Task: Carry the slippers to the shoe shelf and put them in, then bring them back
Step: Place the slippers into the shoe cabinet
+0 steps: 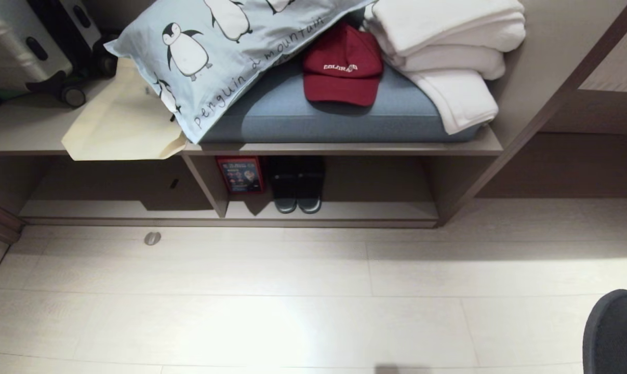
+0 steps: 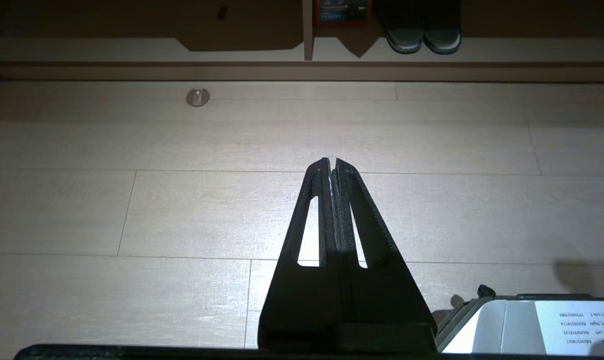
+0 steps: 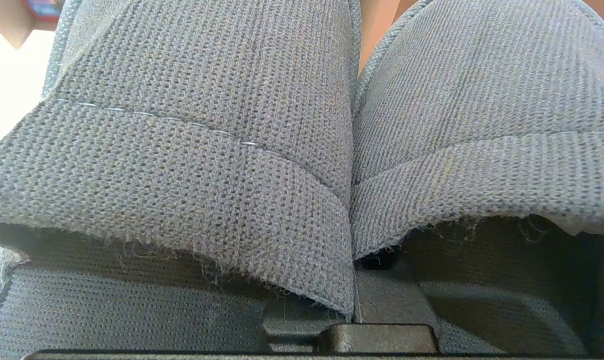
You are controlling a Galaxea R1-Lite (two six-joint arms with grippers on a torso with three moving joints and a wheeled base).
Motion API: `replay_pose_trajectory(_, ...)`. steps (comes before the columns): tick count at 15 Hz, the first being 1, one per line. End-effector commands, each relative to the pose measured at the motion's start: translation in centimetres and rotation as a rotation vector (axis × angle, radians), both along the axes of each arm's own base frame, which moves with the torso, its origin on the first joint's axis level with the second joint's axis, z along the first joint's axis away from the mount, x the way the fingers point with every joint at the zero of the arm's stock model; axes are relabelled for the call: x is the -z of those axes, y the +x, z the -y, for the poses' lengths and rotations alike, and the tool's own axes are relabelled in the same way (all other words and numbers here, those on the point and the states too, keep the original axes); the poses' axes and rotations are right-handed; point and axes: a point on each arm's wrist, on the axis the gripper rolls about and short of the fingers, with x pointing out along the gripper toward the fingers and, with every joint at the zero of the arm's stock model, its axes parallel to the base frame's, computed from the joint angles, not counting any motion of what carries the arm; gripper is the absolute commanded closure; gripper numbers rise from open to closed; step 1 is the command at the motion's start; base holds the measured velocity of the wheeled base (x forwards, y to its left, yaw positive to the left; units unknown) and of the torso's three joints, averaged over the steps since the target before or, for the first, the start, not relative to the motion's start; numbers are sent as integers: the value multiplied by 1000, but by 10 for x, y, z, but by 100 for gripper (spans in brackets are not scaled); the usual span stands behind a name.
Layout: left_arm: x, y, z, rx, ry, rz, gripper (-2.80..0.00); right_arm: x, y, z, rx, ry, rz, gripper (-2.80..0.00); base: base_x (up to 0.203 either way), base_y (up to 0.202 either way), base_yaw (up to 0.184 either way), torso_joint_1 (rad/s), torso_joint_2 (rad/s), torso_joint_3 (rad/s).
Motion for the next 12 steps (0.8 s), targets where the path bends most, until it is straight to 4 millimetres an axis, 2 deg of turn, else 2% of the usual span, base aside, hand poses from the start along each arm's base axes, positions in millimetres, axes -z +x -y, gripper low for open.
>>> replay_pose_trajectory(1, 0, 0, 0, -2, -1, -2, 0, 0, 0, 0, 0, -7, 1, 0, 0, 0, 0, 7, -2, -198)
replay_pose_trajectory(12, 0, 0, 0, -2, -1, -2, 0, 0, 0, 0, 3, 9, -2, 0, 0, 0, 0, 3, 2, -199)
